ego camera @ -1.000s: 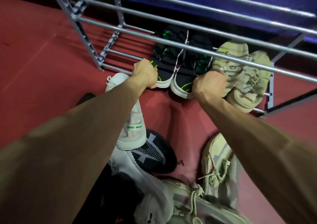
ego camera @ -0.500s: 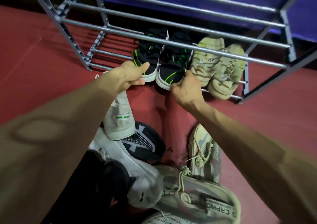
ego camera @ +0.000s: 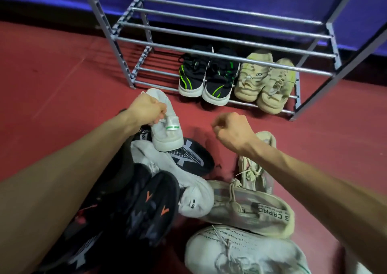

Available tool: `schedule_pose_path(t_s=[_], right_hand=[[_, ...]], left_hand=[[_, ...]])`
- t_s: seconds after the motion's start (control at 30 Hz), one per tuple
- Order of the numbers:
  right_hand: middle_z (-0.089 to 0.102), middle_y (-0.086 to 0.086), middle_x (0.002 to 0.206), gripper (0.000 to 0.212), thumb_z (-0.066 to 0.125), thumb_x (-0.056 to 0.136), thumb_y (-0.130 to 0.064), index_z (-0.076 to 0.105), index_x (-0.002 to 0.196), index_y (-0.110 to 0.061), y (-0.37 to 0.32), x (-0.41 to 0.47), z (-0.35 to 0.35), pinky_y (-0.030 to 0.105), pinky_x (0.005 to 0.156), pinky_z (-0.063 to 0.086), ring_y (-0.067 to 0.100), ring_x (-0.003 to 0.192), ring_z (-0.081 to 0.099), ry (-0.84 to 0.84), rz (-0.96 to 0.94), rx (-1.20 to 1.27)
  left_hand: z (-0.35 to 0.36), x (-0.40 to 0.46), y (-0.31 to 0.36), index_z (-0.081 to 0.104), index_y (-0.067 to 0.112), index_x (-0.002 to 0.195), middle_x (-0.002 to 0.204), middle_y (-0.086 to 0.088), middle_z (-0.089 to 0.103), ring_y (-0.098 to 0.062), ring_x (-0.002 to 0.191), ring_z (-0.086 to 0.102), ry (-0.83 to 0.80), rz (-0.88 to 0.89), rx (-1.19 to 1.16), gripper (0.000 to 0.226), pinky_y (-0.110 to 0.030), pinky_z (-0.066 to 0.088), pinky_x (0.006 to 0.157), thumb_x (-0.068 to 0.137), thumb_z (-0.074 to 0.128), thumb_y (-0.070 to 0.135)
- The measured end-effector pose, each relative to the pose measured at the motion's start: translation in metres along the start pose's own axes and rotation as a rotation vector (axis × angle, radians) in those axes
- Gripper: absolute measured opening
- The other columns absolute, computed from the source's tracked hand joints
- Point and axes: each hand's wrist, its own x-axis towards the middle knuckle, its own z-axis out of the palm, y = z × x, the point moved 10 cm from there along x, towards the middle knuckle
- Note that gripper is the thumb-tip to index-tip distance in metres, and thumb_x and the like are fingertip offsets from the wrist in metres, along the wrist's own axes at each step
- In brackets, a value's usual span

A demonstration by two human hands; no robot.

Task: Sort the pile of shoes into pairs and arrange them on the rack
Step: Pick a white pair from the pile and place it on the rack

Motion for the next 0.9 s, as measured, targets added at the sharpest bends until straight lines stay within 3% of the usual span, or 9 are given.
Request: schedule_pose_path(t_s=[0.13,0.27,0.47,0.6,0.73,0.83,0.9], right_hand=[[0.068,0.003,0.073,0.023,0.051,0.080,-0.005,0.073,0.085,-0.013,-0.021,-0.019,0.014,0.024,0.073,0.050,0.023,0.078,0.066,-0.100,-0.072,-0.023],[0.070,0.001,0.079,0.021,0.053,0.084,-0.007,0.073,0.088,-0.012,-0.047,-0.038,0.040,0.019,0.063,0.042,0.016,0.074,0.062,-0.230,-0.154,-0.079],[0.071,0.002,0.083,0.022,0.051,0.088,-0.009,0.072,0.093,-0.010,-0.072,-0.055,0.064,0.027,0.072,0.049,0.019,0.079,0.063,-0.330,-0.236,-0.139],[0.070,0.000,0.085,0.021,0.053,0.089,-0.011,0.072,0.097,-0.012,-0.072,-0.057,0.066,0.026,0.072,0.051,0.018,0.081,0.065,-0.352,-0.229,-0.128],[0.065,-0.007,0.071,0.018,0.055,0.089,-0.011,0.072,0.097,-0.014,-0.061,-0.058,0.062,0.028,0.073,0.054,0.017,0.075,0.065,-0.339,-0.194,-0.082],[0.069,-0.002,0.078,0.019,0.056,0.090,-0.012,0.072,0.099,-0.013,-0.052,-0.060,0.058,0.034,0.079,0.057,0.019,0.081,0.068,-0.338,-0.176,-0.070],[0.070,0.000,0.080,0.019,0.055,0.089,-0.011,0.072,0.099,-0.013,-0.047,-0.060,0.056,0.034,0.079,0.057,0.020,0.081,0.069,-0.327,-0.169,-0.081]], left_hand=[[-0.002,-0.018,-0.028,0.062,0.004,0.072,0.063,-0.011,0.060,-0.021,0.050,0.046,0.012,-0.083,-0.002,0.025,-0.023,0.035,0.046,0.090,0.053,0.020],[0.002,-0.040,-0.052,0.063,0.002,0.075,0.061,-0.011,0.060,-0.020,0.046,0.045,-0.022,-0.142,0.024,0.029,-0.024,0.036,0.045,0.090,0.051,0.022],[0.006,-0.060,-0.055,0.061,-0.001,0.081,0.063,-0.010,0.060,-0.018,0.046,0.049,-0.073,-0.191,-0.008,0.029,-0.025,0.040,0.043,0.093,0.046,0.021],[0.015,-0.063,-0.057,0.056,0.000,0.079,0.068,-0.013,0.061,-0.020,0.045,0.050,-0.069,-0.267,-0.022,0.044,-0.024,0.040,0.042,0.094,0.044,0.040],[0.023,-0.064,-0.059,0.052,0.005,0.099,0.073,-0.013,0.059,-0.020,0.046,0.050,-0.077,-0.329,0.097,0.052,-0.024,0.040,0.041,0.090,0.045,0.056],[0.026,-0.063,-0.058,0.058,0.003,0.104,0.074,-0.014,0.060,-0.021,0.049,0.051,-0.045,-0.307,0.193,0.049,-0.026,0.044,0.047,0.093,0.043,0.048],[0.023,-0.060,-0.054,0.061,-0.002,0.105,0.085,-0.018,0.066,-0.026,0.062,0.057,0.024,-0.250,0.279,0.046,-0.029,0.047,0.058,0.094,0.040,0.037]])
